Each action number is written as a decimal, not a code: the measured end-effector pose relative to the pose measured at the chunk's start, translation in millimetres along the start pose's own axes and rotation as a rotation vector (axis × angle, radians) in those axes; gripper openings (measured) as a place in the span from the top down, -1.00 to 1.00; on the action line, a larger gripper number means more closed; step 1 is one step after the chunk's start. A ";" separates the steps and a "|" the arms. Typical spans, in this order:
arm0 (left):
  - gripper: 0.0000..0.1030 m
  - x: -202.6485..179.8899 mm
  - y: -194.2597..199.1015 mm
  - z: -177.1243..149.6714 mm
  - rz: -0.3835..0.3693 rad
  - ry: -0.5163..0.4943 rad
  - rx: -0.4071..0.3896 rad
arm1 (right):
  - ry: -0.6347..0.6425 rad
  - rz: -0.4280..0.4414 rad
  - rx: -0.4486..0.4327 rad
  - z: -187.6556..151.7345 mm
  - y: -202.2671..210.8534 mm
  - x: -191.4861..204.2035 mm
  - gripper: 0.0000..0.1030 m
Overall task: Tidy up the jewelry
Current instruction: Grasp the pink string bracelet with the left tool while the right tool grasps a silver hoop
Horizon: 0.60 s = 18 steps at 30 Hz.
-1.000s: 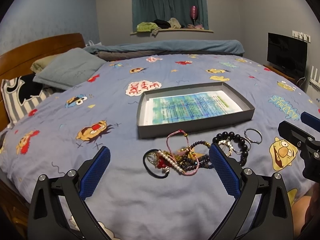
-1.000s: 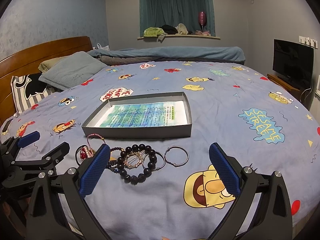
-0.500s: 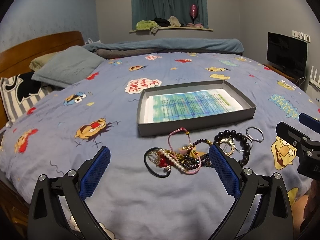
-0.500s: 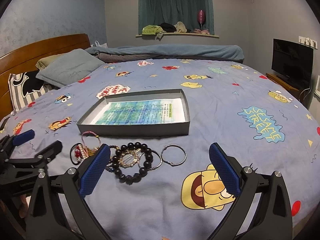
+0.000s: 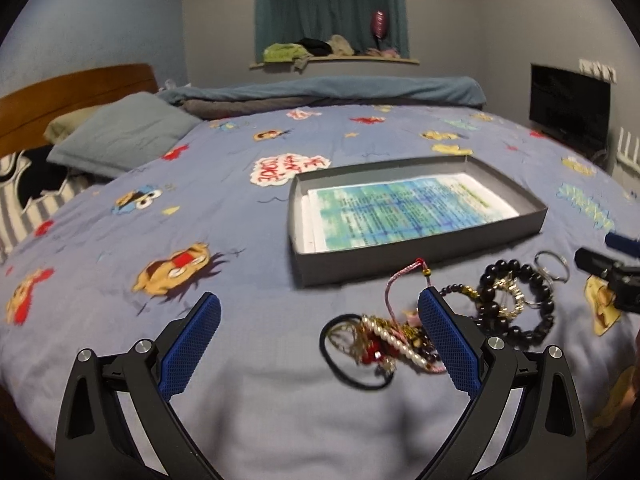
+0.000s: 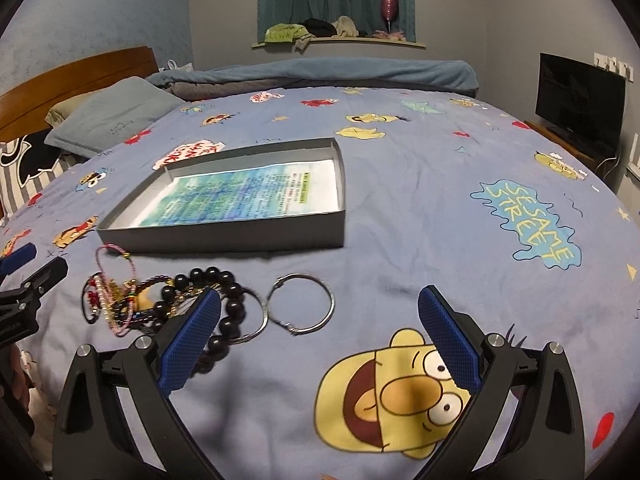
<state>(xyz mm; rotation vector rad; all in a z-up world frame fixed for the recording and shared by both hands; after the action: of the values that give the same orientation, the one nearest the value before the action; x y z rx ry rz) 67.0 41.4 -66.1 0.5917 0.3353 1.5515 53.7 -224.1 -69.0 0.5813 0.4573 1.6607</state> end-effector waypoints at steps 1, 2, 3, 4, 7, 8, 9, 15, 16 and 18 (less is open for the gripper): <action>-0.90 -3.9 -6.9 1.0 -0.010 -0.020 0.016 | -0.001 -0.007 0.008 -0.2 -2.8 -0.9 -0.89; -0.90 -6.8 -11.2 1.4 -0.020 -0.031 0.023 | -0.003 -0.011 0.010 -0.7 -5.7 -2.5 -0.89; -0.90 -9.3 -15.4 2.0 -0.031 -0.040 0.026 | -0.004 -0.025 0.013 -1.7 -10.0 -4.6 -0.89; -0.90 -11.3 -19.0 2.8 -0.042 -0.043 0.025 | -0.009 -0.037 0.030 -1.9 -13.7 -6.3 -0.85; -0.90 -14.1 -23.7 3.6 -0.072 -0.033 0.020 | -0.024 -0.033 0.037 -2.8 -19.8 -11.2 -0.64; -0.90 -14.9 -24.5 3.2 -0.083 -0.032 0.012 | -0.022 -0.035 0.042 -3.3 -21.4 -12.1 -0.61; -0.90 -15.5 -25.2 2.5 -0.086 -0.034 0.008 | -0.022 -0.031 0.042 -3.8 -22.2 -12.7 -0.51; -0.84 -19.4 -35.6 -3.1 -0.113 -0.027 0.036 | -0.033 0.012 0.051 -8.1 -29.1 -15.5 -0.29; -0.78 -19.6 -35.2 -3.5 -0.116 -0.028 0.031 | -0.032 0.022 0.048 -8.9 -28.9 -14.9 -0.22; -0.66 -19.8 -33.5 -4.0 -0.123 -0.030 0.024 | -0.028 0.021 0.051 -10.6 -31.0 -15.3 -0.14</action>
<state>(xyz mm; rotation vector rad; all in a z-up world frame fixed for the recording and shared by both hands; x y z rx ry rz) 92.3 25.1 -91.1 0.6017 0.3614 1.4214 73.5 -233.9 -97.7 0.6485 0.4761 1.6624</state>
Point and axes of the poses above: each gripper's, at about its wrist camera, not at the fingertips, and y roughly against the way its jaws point, x to its left, z to its top, the point moved 1 cm from there along -y, roughly the way its jaws point, and after that the axes turned 8 degrees about z, right-handed, at the moved point
